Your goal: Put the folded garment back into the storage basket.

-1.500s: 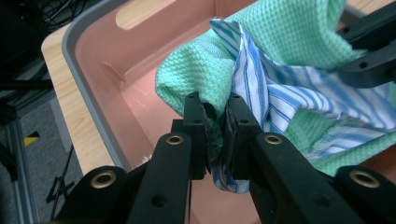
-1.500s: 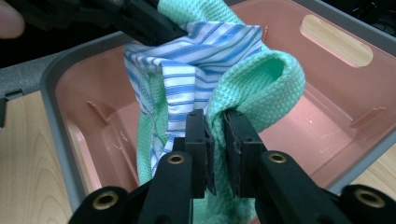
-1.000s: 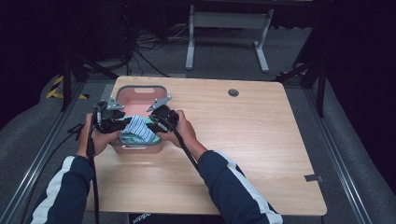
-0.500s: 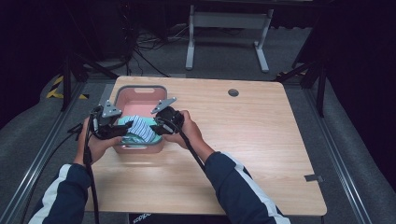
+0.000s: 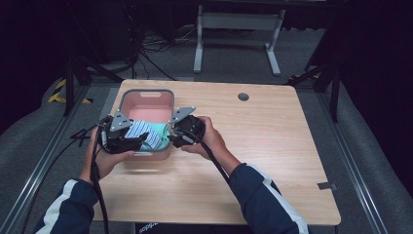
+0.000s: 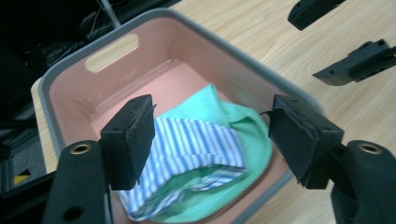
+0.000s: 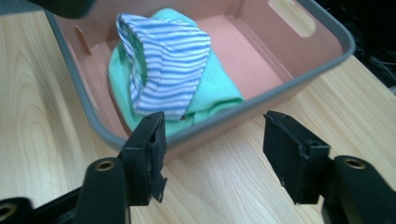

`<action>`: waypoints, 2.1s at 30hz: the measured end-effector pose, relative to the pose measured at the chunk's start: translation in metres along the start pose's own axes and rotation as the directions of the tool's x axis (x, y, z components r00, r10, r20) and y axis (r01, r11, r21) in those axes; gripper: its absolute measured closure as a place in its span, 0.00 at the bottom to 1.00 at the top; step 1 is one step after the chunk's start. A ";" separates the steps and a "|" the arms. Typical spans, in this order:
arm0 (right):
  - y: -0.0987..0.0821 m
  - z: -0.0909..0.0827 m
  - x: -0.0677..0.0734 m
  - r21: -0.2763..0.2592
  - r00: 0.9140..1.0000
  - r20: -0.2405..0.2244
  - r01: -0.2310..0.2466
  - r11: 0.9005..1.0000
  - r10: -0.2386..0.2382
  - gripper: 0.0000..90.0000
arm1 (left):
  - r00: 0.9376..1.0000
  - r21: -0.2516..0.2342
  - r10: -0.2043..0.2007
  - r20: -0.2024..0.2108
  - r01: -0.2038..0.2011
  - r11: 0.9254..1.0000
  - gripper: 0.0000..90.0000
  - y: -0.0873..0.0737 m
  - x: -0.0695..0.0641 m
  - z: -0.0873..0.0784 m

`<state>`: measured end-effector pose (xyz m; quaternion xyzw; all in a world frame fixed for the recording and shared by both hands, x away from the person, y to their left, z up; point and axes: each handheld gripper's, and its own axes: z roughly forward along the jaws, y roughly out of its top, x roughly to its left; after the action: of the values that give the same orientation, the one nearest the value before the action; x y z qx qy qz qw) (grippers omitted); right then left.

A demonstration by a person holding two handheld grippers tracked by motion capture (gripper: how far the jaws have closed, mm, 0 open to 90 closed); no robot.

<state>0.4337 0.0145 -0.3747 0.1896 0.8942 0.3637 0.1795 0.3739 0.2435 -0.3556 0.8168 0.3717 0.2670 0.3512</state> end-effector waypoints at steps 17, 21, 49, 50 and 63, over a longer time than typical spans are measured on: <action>-0.040 -0.052 -0.017 0.008 0.999 0.045 0.001 1.000 -0.002 0.31 | 0.995 0.030 0.079 0.053 -0.081 0.996 0.27 0.008 -0.052 -0.004; -0.051 -0.064 -0.022 0.001 0.998 0.059 -0.001 1.000 0.001 0.31 | 0.991 0.038 0.107 0.078 -0.110 0.993 0.24 0.009 -0.059 -0.001; -0.142 -0.111 -0.028 0.050 0.989 0.141 -0.052 0.997 0.044 0.31 | 0.952 0.063 0.242 0.189 -0.257 0.964 0.20 -0.007 -0.108 0.032; -0.145 -0.112 -0.027 0.051 0.989 0.140 -0.058 0.997 0.050 0.31 | 0.948 0.070 0.249 0.197 -0.266 0.961 0.20 -0.009 -0.109 0.035; -0.185 -0.126 -0.023 0.034 0.985 0.160 -0.075 0.997 0.069 0.32 | 0.932 0.114 0.261 0.252 -0.296 0.948 0.20 -0.032 -0.114 0.054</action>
<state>0.3575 -0.1925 -0.4185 0.2536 0.8766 0.3359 0.2332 0.3314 0.1475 -0.4331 0.9111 0.2269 0.1873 0.2888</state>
